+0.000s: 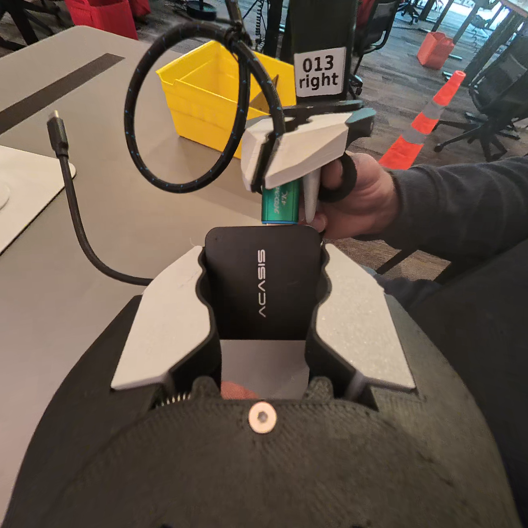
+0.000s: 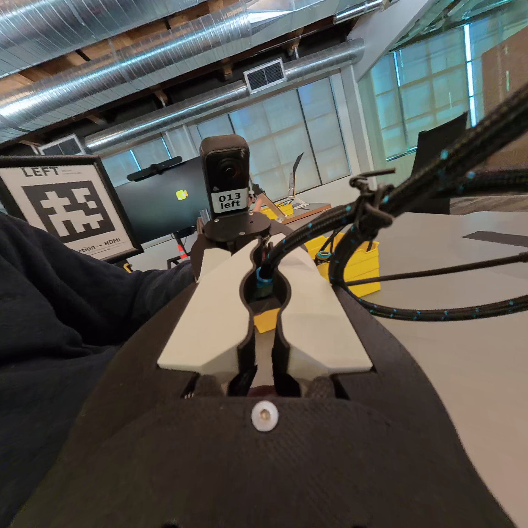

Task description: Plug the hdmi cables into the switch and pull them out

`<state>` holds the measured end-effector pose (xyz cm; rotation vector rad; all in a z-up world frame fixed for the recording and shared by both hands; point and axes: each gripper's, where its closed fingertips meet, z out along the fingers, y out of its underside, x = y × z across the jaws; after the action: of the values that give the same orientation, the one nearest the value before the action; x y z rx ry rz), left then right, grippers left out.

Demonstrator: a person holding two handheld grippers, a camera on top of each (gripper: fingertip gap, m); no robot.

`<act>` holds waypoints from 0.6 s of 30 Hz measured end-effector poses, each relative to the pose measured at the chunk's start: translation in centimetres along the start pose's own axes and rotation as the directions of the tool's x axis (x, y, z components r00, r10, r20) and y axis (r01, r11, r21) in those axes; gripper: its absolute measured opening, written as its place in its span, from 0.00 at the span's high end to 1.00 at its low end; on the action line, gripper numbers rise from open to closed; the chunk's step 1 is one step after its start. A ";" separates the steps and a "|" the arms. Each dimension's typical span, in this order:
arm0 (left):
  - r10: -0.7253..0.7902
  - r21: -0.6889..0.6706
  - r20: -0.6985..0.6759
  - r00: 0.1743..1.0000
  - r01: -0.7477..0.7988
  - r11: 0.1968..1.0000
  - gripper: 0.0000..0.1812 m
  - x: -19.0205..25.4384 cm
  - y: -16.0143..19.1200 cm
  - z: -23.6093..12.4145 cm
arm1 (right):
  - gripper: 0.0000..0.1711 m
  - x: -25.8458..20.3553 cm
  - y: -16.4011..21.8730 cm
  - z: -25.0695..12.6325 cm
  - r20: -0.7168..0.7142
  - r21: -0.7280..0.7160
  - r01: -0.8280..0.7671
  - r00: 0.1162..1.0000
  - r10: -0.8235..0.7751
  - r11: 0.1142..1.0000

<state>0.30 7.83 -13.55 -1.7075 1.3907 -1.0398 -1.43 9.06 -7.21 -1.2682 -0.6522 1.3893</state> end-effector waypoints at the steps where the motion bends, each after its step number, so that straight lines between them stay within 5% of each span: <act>1: 0.000 -0.008 -0.014 1.000 0.000 1.000 0.60 0.1 0.1 -0.1 | 1.00 -0.2 0.0 0.1 0.014 -0.002 -0.004 1.000 0.004 1.000; 6: 0.010 -0.058 -0.048 0.999 -0.013 0.998 0.60 0.2 0.4 -0.7 | 0.90 -1.1 0.4 0.3 0.093 -0.043 -0.040 0.995 0.044 0.998; 18: 0.093 -0.203 -0.056 0.994 -0.103 0.974 0.60 0.6 2.0 -1.5 | 0.85 -2.2 2.8 0.0 0.151 -0.225 0.058 0.988 -0.024 0.973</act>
<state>-1.83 6.79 -14.52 -1.7495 1.6446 -0.9117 -2.78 6.27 -9.02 -1.3309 -0.9577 1.4137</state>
